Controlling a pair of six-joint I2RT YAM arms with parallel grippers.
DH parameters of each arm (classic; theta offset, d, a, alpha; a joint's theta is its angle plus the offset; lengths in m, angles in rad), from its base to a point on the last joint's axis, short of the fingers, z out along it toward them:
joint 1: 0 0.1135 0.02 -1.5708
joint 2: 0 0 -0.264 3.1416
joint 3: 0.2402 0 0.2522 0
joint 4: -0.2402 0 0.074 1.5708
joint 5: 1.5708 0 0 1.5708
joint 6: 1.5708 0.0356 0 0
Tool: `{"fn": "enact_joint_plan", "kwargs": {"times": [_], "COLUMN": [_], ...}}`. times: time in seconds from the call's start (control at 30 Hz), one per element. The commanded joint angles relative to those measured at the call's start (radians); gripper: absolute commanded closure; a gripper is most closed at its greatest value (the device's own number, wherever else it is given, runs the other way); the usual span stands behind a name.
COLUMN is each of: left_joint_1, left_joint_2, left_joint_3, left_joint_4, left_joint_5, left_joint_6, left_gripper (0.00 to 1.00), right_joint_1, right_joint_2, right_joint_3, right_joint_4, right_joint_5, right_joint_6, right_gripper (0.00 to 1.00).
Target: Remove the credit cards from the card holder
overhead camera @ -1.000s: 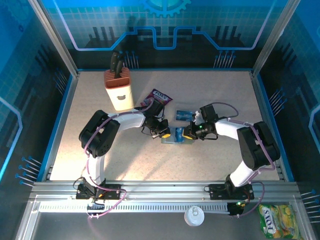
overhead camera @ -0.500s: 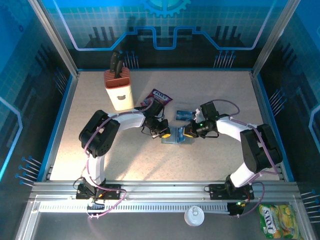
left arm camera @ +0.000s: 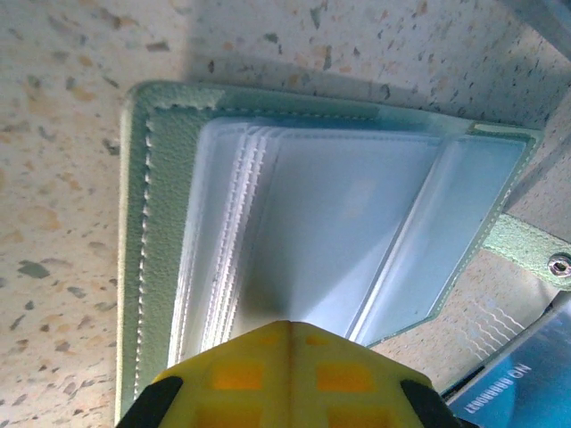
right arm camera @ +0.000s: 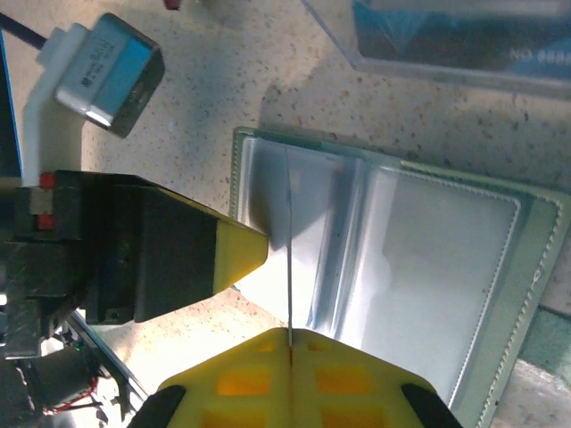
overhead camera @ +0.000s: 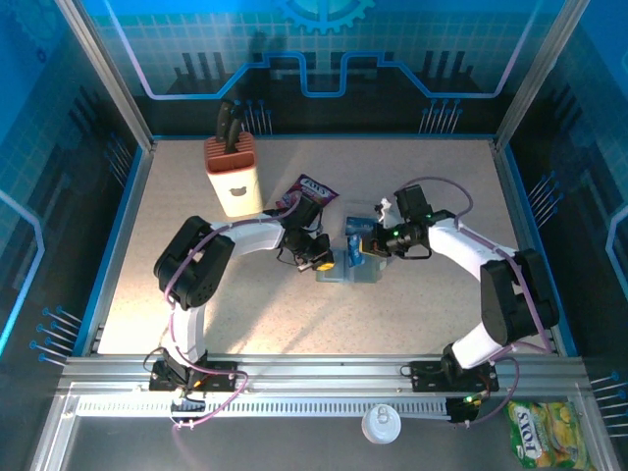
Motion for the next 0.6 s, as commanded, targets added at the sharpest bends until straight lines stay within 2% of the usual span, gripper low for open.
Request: {"fn": "enact_joint_plan", "kwargs": {"times": [0.0,0.2,0.3,0.4,0.57], "left_joint_1": [0.011,0.016,0.017,0.018,0.018], "left_joint_2": [-0.064,-0.137,-0.164,-0.176,-0.188], "left_joint_3": [0.017,-0.008,-0.007,-0.014,-0.022], "left_joint_4": [-0.033,-0.024,-0.035,-0.031,-0.036], "left_joint_5": [-0.030,-0.094,-0.123,-0.140,-0.147], "left_joint_6": [0.033,0.063,0.080,0.085,0.093], "left_gripper": [0.98,0.97,0.96,0.95,0.95], "right_joint_1": [-0.009,0.010,0.024,0.050,0.087], "right_joint_2": [-0.031,0.032,0.084,0.137,0.201], "right_joint_3": [0.071,0.203,0.280,0.356,0.464], "right_joint_4": [-0.125,-0.341,-0.432,-0.492,-0.537], "right_joint_5": [-0.009,0.058,0.140,0.241,0.317], "right_joint_6": [-0.217,-0.564,-0.702,-0.833,-1.026], "right_gripper": [0.99,0.99,0.97,0.98,1.00]}}
